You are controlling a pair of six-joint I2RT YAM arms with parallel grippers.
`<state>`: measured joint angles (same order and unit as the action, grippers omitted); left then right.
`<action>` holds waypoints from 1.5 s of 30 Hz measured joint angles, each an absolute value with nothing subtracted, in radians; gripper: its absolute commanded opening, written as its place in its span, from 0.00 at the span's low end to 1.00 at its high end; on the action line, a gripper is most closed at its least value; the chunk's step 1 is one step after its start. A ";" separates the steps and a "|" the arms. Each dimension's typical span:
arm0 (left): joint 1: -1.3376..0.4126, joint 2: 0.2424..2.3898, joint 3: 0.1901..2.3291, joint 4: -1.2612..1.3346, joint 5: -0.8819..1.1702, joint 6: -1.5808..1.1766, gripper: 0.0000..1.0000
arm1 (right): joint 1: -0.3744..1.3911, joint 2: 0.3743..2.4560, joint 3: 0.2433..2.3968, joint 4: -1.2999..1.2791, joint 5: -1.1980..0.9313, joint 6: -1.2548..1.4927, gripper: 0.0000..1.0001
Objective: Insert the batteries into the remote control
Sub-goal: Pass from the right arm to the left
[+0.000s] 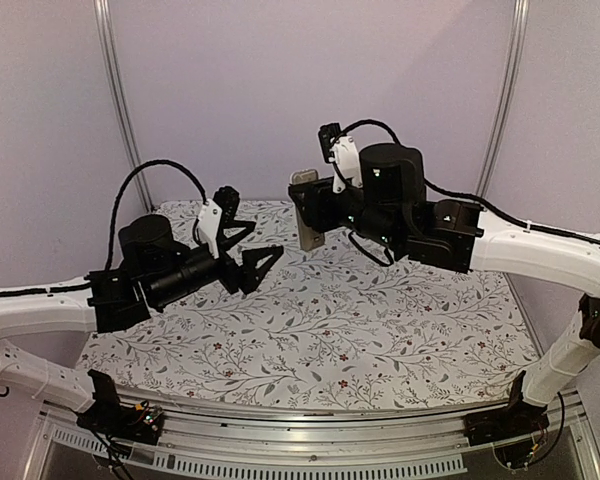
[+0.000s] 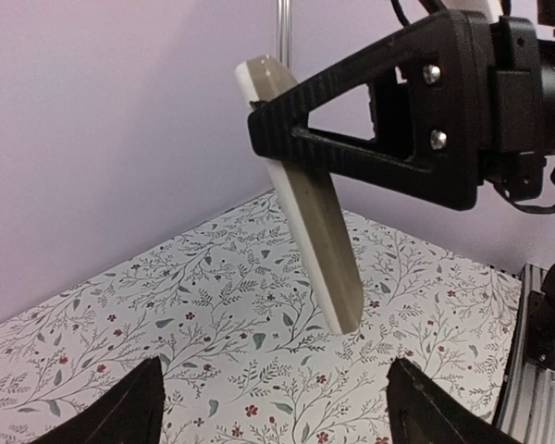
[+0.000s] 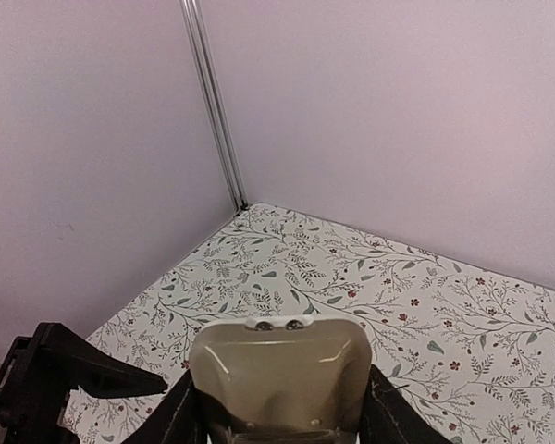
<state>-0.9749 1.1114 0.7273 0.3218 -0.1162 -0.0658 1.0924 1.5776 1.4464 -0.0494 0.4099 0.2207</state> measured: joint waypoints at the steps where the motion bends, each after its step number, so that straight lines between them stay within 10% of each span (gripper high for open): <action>1: -0.976 1.124 0.732 0.335 -0.113 -0.069 0.85 | 1.097 1.578 1.444 -0.039 0.415 0.221 0.35; 11: -1.039 1.263 0.822 0.489 -0.156 -0.079 0.83 | 1.141 1.577 1.426 0.033 0.477 0.222 0.35; 37: -1.053 1.360 0.860 0.587 -0.234 -0.067 0.19 | 1.162 1.579 1.426 0.081 0.467 0.247 0.35; 45: -1.048 1.359 0.860 0.589 -0.261 -0.066 0.00 | 1.161 1.579 1.419 0.103 0.453 0.248 0.76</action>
